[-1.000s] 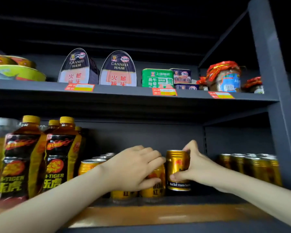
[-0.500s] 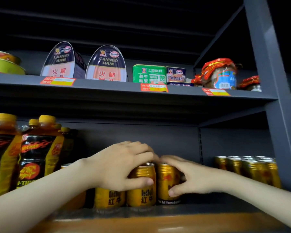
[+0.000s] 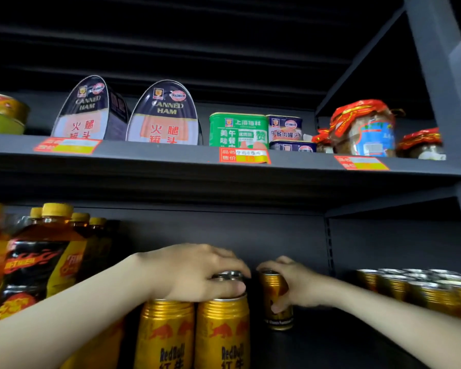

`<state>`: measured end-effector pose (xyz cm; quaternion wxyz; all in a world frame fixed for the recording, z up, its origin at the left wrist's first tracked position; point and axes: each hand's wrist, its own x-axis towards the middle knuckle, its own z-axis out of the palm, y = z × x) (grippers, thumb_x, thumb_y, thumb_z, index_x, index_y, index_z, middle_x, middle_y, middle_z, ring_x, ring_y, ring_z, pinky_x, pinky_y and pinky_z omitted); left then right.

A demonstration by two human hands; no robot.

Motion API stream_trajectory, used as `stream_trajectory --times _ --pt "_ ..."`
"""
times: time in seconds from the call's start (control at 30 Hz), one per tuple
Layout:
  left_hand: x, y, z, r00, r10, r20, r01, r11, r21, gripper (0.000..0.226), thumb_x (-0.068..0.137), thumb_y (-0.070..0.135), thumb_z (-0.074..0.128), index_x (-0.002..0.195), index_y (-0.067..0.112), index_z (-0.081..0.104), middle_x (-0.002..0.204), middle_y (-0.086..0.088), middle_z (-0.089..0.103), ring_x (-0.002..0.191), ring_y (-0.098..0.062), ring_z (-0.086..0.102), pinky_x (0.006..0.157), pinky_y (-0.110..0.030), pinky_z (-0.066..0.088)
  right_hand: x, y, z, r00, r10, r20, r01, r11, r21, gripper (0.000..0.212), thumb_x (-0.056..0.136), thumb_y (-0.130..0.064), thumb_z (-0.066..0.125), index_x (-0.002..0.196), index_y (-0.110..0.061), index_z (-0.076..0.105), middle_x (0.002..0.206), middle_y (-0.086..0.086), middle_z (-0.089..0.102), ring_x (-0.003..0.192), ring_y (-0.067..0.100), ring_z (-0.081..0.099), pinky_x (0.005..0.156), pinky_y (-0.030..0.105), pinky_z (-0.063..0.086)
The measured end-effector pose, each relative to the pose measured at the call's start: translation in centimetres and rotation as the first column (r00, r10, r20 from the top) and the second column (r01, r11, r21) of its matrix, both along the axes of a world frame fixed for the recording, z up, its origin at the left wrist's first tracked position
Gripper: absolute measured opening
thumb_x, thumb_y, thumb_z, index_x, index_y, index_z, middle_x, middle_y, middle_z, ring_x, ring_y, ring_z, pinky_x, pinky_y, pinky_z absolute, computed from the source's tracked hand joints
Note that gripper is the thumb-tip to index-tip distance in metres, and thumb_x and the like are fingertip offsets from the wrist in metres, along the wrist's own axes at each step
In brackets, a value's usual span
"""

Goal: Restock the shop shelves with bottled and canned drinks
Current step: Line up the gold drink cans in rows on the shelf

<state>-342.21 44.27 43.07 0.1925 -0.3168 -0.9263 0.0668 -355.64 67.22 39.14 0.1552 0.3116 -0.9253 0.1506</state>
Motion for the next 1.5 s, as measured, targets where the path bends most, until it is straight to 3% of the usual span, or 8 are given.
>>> stream_trajectory --times 0.27,0.63,0.77,0.93,1.07,1.23,1.33,1.5 --pt "-0.8 0.1 0.1 0.983 0.039 0.181 -0.056 0.994 0.09 0.04 0.097 0.054 0.043 0.133 0.039 0.05 0.137 0.015 0.05 0.123 -0.004 0.046 0.107 -0.032 0.036 -3.9 -2.4 0.0 0.997 0.052 0.06 -0.052 0.999 0.004 0.082 0.072 -0.018 0.08 0.14 -0.037 0.038 0.13 -0.003 0.037 0.123 0.018 0.042 0.103 0.029 0.04" --pt "-0.5 0.0 -0.1 0.983 0.104 0.153 -0.121 0.987 0.106 0.048 0.085 0.072 0.039 0.123 0.047 0.051 0.129 0.016 0.057 0.116 -0.005 0.052 0.102 -0.035 0.042 -2.6 -2.2 1.1 0.998 -0.052 -0.029 0.056 0.988 0.147 0.093 0.082 -0.033 0.074 0.152 -0.038 0.014 0.157 -0.004 0.017 0.144 0.022 0.016 0.115 0.038 0.026" --pt "1.0 0.7 0.5 0.986 0.157 0.054 -0.162 0.98 0.113 0.042 0.089 0.068 0.041 0.123 0.046 0.051 0.119 0.013 0.064 0.109 -0.005 0.057 0.097 -0.034 0.047 1.0 -2.0 1.8 0.992 -0.076 -0.103 0.083 0.994 0.071 0.087 0.086 -0.026 0.07 0.153 -0.036 0.014 0.158 -0.006 0.015 0.145 0.021 0.016 0.113 0.04 0.031" --pt "4.3 2.6 -0.6 0.937 0.221 -0.272 -0.166 0.963 0.212 0.046 0.092 0.059 0.043 0.134 0.04 0.041 0.126 0.01 0.059 0.115 -0.012 0.055 0.095 -0.033 0.047 7.5 -1.0 1.4 0.961 -0.08 -0.266 0.072 0.997 -0.039 0.065 0.093 -0.034 0.061 0.148 -0.036 0.027 0.149 -0.014 0.022 0.135 0.013 0.031 0.102 0.034 0.044" --pt "6.7 5.5 -3.2 0.865 0.173 -0.472 0.001 0.938 0.345 0.04 0.095 0.053 0.039 0.132 0.037 0.041 0.127 0.012 0.054 0.115 -0.01 0.053 0.091 -0.028 0.045 13.2 0.4 -0.7 0.913 -0.055 -0.405 -0.003 0.99 -0.14 0.054 0.096 -0.038 0.055 0.145 -0.032 0.034 0.143 -0.017 0.03 0.128 0.009 0.041 0.1 0.027 0.044" --pt "6.7 10.5 -6.0 0.846 0.105 -0.522 0.167 0.879 0.447 0.042 0.096 0.05 0.036 0.135 0.035 0.038 0.127 0.014 0.051 0.117 -0.008 0.05 0.092 -0.021 0.04 18.4 4.2 -3.0 0.866 -0.07 -0.494 -0.081 0.957 -0.278 0.035 0.096 -0.031 0.053 0.13 -0.033 0.049 0.117 -0.026 0.043 0.107 -0.005 0.05 0.091 0.016 0.046" --pt "5.8 14.4 -6.9 0.848 0.075 -0.525 0.215 0.857 0.469 0.054 0.088 0.053 0.028 0.133 0.029 0.046 0.12 0.01 0.057 0.109 -0.011 0.057 0.09 -0.024 0.046 19.4 7.8 -3.7 0.835 -0.103 -0.541 -0.083 0.948 -0.308 0.025 0.096 -0.029 0.052 0.121 -0.034 0.054 0.102 -0.031 0.042 0.095 -0.015 0.046 0.083 0.004 0.038" --pt "4.7 21.9 -8.9 0.775 0.041 -0.63 0.338 0.816 0.468 0.047 0.086 0.043 0.043 0.125 0.02 0.056 0.117 0.004 0.063 0.101 -0.013 0.063 0.085 -0.025 0.052 19.7 15.4 -5.0 0.701 -0.168 -0.693 -0.169 0.905 -0.39 0.025 0.092 -0.016 0.06 0.105 -0.037 0.054 0.098 -0.026 0.052 0.096 -0.008 0.054 0.079 0.002 0.042"
